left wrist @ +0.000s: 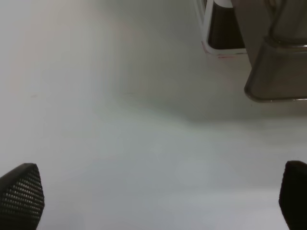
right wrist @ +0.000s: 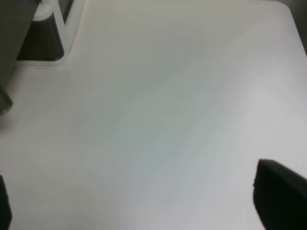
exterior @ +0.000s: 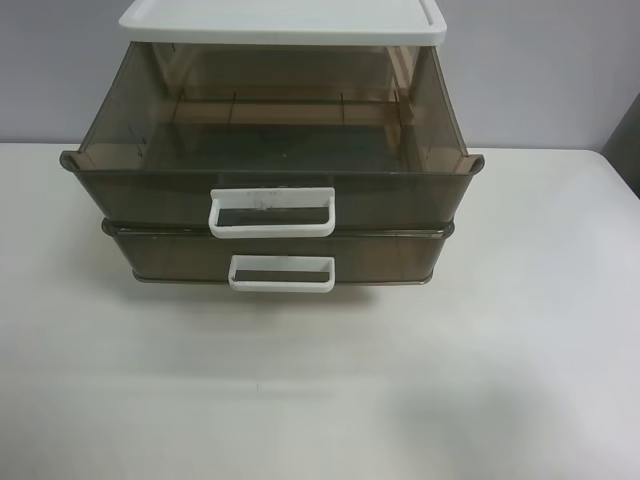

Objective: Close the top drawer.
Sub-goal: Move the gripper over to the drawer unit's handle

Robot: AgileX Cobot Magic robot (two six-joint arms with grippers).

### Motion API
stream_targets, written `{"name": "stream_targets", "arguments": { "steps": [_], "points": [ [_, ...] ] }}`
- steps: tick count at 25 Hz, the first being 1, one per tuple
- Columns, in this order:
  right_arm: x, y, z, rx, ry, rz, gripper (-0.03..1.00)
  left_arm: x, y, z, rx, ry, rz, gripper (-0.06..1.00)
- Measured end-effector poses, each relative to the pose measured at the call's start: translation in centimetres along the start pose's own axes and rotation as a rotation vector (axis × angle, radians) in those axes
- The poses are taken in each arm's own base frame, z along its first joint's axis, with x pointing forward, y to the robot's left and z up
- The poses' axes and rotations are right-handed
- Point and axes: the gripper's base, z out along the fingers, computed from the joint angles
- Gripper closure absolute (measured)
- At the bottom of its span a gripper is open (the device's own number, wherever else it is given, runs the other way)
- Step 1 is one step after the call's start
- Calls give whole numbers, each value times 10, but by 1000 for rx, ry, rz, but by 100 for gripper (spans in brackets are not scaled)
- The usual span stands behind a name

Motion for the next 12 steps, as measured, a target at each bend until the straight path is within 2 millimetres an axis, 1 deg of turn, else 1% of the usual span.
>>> {"name": "stream_targets", "arguments": {
  "steps": [12],
  "points": [
    [0, 0, 0, 0, 0, -2, -3, 0, 0, 0, 0, 0, 0, -5]
  ]
}}
